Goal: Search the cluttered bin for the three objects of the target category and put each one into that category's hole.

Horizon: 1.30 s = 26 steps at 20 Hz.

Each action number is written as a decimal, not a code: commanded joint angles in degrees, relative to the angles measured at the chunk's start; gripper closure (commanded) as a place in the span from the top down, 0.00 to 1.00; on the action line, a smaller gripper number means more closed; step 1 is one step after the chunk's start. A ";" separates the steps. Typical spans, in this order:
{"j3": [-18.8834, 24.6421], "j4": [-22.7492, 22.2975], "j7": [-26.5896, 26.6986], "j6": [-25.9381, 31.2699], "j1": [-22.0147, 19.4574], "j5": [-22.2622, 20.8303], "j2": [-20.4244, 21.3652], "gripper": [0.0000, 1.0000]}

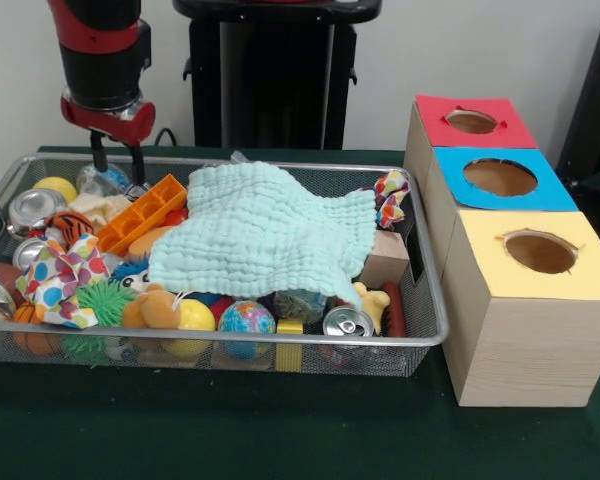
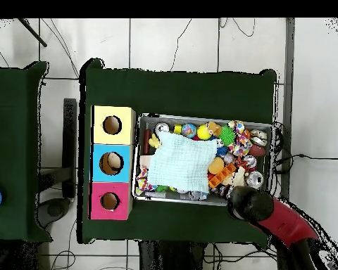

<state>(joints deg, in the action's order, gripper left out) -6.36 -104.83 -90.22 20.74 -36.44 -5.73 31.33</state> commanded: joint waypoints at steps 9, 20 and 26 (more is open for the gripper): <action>-2.22 1.93 -7.99 -0.88 3.16 -1.35 -1.53 1.00; -4.03 3.58 -6.44 2.95 4.43 -0.46 2.64 1.00; -2.44 2.93 -7.35 -3.09 2.69 -0.46 -0.69 1.00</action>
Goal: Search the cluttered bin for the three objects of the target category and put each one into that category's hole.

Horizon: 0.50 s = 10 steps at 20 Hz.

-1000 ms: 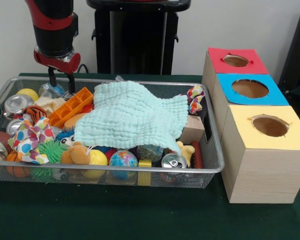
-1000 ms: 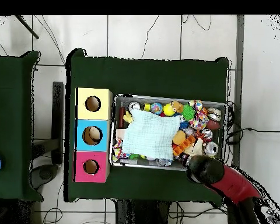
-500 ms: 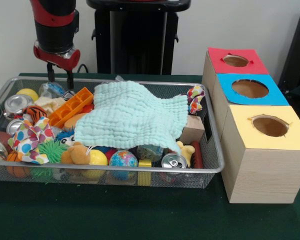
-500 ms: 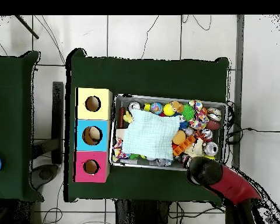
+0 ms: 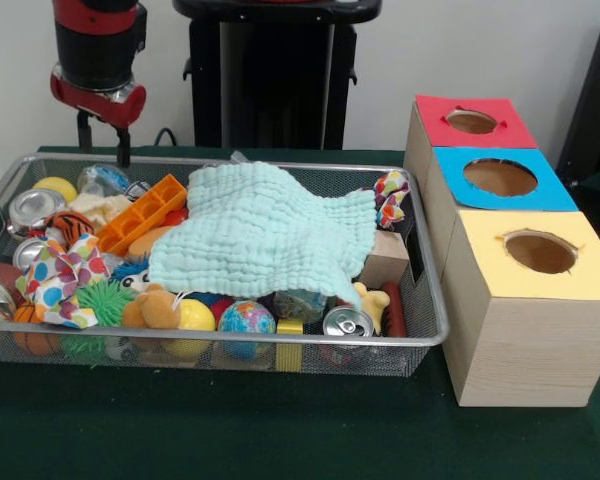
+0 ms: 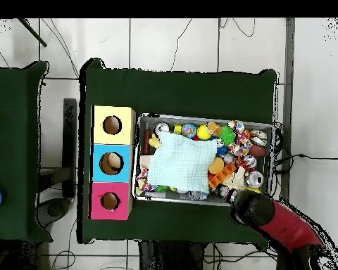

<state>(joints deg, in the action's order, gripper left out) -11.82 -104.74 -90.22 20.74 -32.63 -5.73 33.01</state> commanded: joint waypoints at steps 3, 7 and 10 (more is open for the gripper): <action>3.46 2.05 -8.00 -5.76 -1.60 -0.66 -3.37 1.00; 4.39 1.53 -8.48 -7.75 -2.24 -0.35 -4.48 1.00; 5.33 2.03 -8.63 -8.56 -2.51 0.31 -5.54 1.00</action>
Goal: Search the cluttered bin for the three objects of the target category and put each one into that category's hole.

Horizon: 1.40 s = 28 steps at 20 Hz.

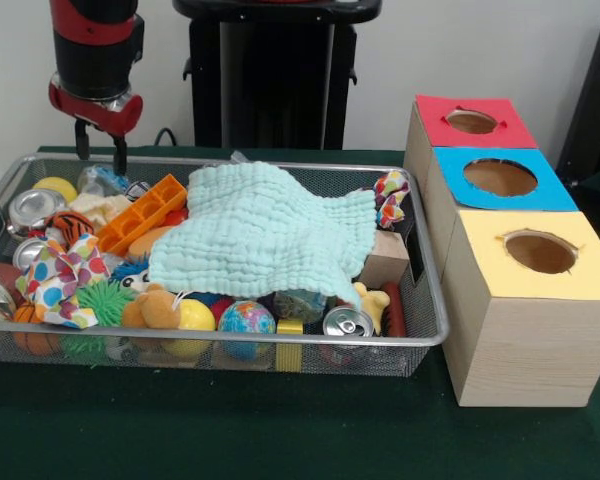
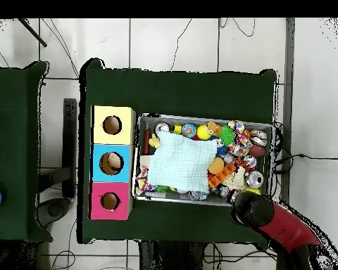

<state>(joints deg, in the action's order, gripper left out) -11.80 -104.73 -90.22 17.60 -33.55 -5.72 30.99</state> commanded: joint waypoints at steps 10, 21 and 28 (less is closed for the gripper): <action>6.40 4.59 -7.24 -4.98 -2.14 0.75 -5.86 1.00; 6.77 4.86 -7.26 -6.46 -2.94 0.08 -9.98 1.00; 8.76 5.69 -7.05 -8.46 -4.60 -0.13 -13.61 1.00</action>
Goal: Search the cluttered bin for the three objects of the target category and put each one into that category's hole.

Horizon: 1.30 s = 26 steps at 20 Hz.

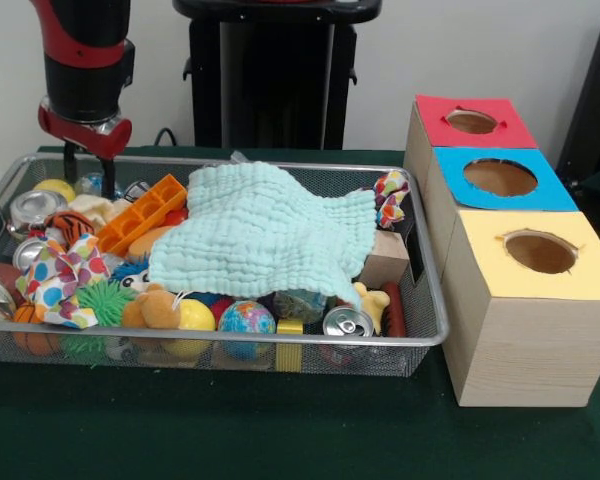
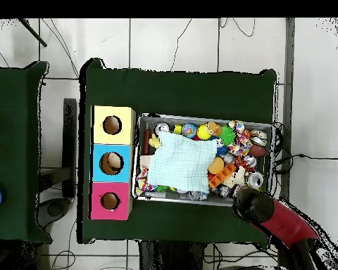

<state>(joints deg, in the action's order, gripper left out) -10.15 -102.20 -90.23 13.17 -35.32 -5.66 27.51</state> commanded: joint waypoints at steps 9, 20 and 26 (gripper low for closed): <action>7.12 3.08 -6.74 -1.82 -2.66 -0.15 -10.21 1.00; 1.81 6.06 -7.67 18.41 2.91 3.65 -10.43 1.00; 0.81 8.60 -7.10 30.65 5.05 4.49 -11.10 0.00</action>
<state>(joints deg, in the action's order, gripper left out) -11.74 -93.85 -90.22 28.78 -31.52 -2.16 23.63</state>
